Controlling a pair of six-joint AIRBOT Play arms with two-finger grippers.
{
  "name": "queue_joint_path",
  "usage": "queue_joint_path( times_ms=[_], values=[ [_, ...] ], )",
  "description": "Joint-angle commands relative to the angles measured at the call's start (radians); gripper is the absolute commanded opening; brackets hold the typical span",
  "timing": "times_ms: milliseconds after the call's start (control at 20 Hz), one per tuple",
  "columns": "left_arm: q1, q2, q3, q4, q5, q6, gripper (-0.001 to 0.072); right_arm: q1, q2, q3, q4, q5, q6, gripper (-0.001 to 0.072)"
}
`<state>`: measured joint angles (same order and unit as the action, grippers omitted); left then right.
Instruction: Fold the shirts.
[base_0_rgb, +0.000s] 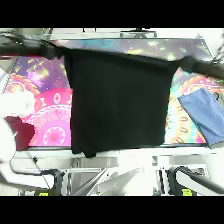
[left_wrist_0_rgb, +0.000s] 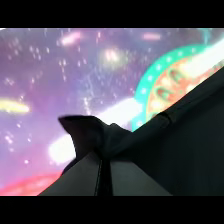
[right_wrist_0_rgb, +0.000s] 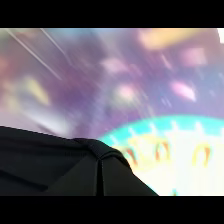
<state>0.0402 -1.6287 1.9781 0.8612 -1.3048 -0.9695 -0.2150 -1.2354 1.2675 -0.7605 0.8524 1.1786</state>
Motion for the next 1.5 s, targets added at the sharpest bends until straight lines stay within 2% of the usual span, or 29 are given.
queue_joint_path(
  times_ms=[0, 50, 100, 150, 200, 250, 300, 400, 500, 650, 750, 850, 1050, 1150, 1300, 1450],
  values=[
    [-0.009, -0.314, 0.140, 0.043, -0.009, -0.017, 0.0023, 0.017, -0.215, -0.075, -0.021, -0.257, 0.000, 0.0016],
    [-0.008, -0.346, 0.137, 0.043, 0.026, -0.016, 0.0026, 0.017, -0.253, -0.074, -0.021, -0.317, 0.000, 0.0016],
    [-0.001, -0.355, 0.108, 0.045, 0.070, -0.016, 0.0089, 0.017, -0.283, -0.069, -0.021, -0.359, 0.000, 0.0017],
    [0.007, -0.348, 0.068, 0.047, 0.109, -0.016, 0.0354, 0.015, -0.299, -0.063, -0.022, -0.372, -0.004, 0.0045],
    [0.020, -0.336, 0.040, 0.058, 0.119, -0.017, 0.0518, 0.004, -0.300, -0.058, -0.023, -0.372, -0.005, 0.0232],
    [0.038, -0.325, 0.034, 0.093, 0.099, -0.032, 0.0720, -0.010, -0.292, -0.053, -0.023, -0.355, -0.004, 0.0407],
    [0.063, -0.308, 0.034, 0.149, 0.056, -0.078, 0.0717, -0.029, -0.274, -0.046, -0.025, -0.306, -0.005, 0.0463],
    [0.118, -0.263, 0.034, 0.270, -0.078, -0.197, 0.0716, -0.079, -0.220, -0.045, -0.059, -0.180, -0.004, 0.0460],
    [0.181, -0.237, 0.031, 0.278, -0.266, -0.255, 0.0715, -0.139, -0.169, -0.045, -0.106, -0.034, -0.003, 0.0458],
    [0.255, -0.135, -0.195, 0.175, -0.320, -0.286, 0.0581, -0.229, -0.117, -0.061, -0.146, 0.195, 0.000, 0.0455],
    [0.279, -0.047, -0.425, 0.109, -0.309, -0.246, 0.0580, -0.283, -0.094, -0.100, -0.156, 0.291, 0.000, 0.0455],
    [0.282, 0.042, -0.662, 0.108, -0.254, -0.206, 0.0580, -0.336, -0.079, -0.162, -0.163, 0.352, -0.001, 0.0454],
    [0.282, 0.171, -1.028, 0.106, -0.097, -0.119, 0.0579, -0.367, -0.078, -0.313, -0.154, 0.364, -0.026, 0.0454],
    [0.282, 0.190, -1.119, 0.103, -0.050, -0.092, 0.0579, -0.367, -0.078, -0.360, -0.136, 0.338, -0.033, 0.0454],
    [0.279, 0.189, -1.187, 0.100, 0.013, -0.066, 0.0539, -0.367, -0.078, -0.367, -0.109, 0.337, -0.068, 0.0453],
    [0.279, 0.189, -1.215, -0.010, 0.038, 0.035, 0.0539, -0.367, -0.078, -0.367, -0.076, 0.338, -0.085, 0.0452]
  ],
)
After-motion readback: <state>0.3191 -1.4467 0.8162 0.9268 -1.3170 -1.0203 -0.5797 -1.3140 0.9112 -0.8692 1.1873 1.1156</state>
